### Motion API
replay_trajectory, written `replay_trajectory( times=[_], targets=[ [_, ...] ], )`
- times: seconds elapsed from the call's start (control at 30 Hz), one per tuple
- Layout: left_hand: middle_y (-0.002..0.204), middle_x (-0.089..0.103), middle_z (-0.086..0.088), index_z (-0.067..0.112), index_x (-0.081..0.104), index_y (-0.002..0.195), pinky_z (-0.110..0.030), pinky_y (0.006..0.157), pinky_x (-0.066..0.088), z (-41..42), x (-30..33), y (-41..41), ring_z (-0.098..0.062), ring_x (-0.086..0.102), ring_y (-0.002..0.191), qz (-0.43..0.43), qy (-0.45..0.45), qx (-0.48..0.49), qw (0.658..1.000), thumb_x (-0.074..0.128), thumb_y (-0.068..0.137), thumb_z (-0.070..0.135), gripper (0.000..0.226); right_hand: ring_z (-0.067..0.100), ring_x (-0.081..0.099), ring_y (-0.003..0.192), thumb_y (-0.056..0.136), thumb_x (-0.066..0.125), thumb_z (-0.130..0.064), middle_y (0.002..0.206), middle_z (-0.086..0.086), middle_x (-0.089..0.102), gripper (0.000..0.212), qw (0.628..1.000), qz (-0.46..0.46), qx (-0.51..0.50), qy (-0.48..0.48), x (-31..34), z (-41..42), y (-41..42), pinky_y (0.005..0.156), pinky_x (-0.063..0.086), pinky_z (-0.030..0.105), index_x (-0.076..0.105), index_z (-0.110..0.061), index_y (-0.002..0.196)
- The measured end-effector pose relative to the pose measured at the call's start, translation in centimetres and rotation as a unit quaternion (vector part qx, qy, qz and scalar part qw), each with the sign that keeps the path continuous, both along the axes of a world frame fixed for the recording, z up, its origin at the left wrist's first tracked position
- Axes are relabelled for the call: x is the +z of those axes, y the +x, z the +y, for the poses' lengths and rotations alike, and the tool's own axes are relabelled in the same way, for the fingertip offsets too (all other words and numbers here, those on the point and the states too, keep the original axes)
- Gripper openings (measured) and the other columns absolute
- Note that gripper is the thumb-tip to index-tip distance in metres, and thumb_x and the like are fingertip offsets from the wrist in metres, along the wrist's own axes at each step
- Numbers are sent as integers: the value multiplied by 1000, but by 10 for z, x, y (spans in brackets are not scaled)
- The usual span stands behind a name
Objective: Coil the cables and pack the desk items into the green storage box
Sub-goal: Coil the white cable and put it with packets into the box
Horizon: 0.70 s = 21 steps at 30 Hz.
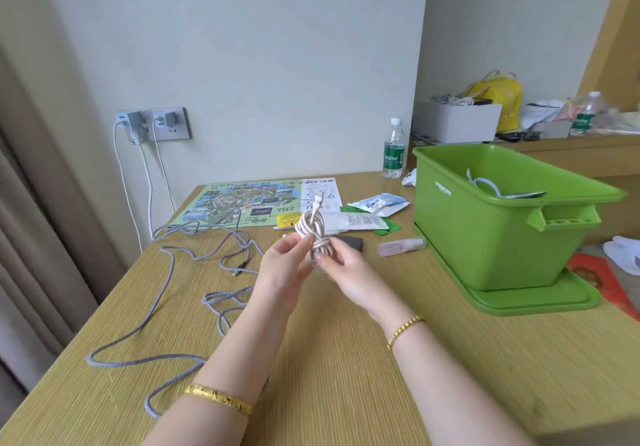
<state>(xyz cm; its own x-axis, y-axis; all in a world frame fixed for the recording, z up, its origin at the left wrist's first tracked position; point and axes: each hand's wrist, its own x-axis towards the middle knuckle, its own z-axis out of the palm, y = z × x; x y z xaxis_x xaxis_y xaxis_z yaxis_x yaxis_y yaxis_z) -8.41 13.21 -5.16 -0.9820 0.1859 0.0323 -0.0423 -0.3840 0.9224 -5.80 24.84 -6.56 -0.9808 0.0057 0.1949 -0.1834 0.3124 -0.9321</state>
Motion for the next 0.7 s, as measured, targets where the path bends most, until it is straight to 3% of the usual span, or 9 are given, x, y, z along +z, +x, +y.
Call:
replay_trajectory(
  times=[0.07, 0.17, 0.23, 0.3, 0.37, 0.47, 0.57, 0.7],
  targets=[
    [72, 67, -2, 10, 61, 77, -18, 61, 55, 6, 9, 2, -7, 64, 60, -7, 13, 0, 1000, 60, 88, 8, 11, 12, 59, 108, 94, 51, -19, 112, -6, 64, 29, 999, 38, -26, -10, 6, 0, 4, 97, 46, 33, 54, -23, 122],
    [96, 67, 0, 18, 65, 89, -22, 73, 49, 21, 27, 2, -9, 63, 88, 18, -70, 8, 997, 63, 88, 21, 3, 12, 61, 85, 92, 52, -16, 89, -11, 63, 18, 990, 102, -96, -4, 27, 11, 12, 73, 47, 21, 58, -23, 108],
    [102, 68, 6, 22, 66, 97, -23, 78, 46, 34, 41, 1, -8, 59, 101, 60, -114, 0, 992, 57, 91, 30, 14, 11, 58, 82, 92, 52, -19, 87, -11, 61, 17, 974, 147, -166, 43, 51, 28, 16, 70, 43, 24, 58, -20, 108],
    [102, 68, 8, 23, 66, 100, -27, 86, 46, 49, 53, 2, -8, 58, 103, 97, -168, -16, 981, 51, 93, 35, 20, 19, 59, 87, 92, 50, -22, 94, -2, 63, 23, 943, 180, -255, 114, 80, 52, 21, 72, 44, 30, 56, -16, 113],
    [105, 67, 4, 20, 63, 102, -32, 93, 46, 64, 57, 1, -12, 59, 105, 117, -232, -20, 965, 50, 94, 33, 20, 28, 59, 86, 93, 48, -23, 94, 6, 64, 20, 889, 199, -347, 224, 109, 82, 26, 64, 41, 32, 56, -12, 107],
    [113, 64, -2, 15, 62, 110, -27, 88, 43, 81, 52, -4, -15, 57, 102, 144, -326, -15, 934, 50, 94, 27, 23, 34, 58, 87, 94, 48, -24, 96, 15, 64, 20, 826, 143, -416, 352, 138, 127, 34, 61, 37, 33, 56, -7, 99],
    [117, 63, -4, 13, 62, 113, -21, 79, 37, 90, 42, -10, -12, 53, 92, 164, -392, -17, 905, 48, 94, 22, 25, 32, 53, 78, 91, 54, -25, 91, 17, 63, 21, 817, 29, -415, 399, 145, 161, 35, 58, 34, 29, 58, -5, 86],
    [119, 63, -3, 14, 60, 117, -21, 75, 40, 92, 31, -20, -10, 55, 70, 181, -483, -19, 857, 46, 93, 21, 29, 27, 47, 65, 88, 56, -25, 67, 10, 50, 33, 812, -92, -412, 403, 134, 182, 27, 45, 24, 23, 43, -8, 62]
  ],
)
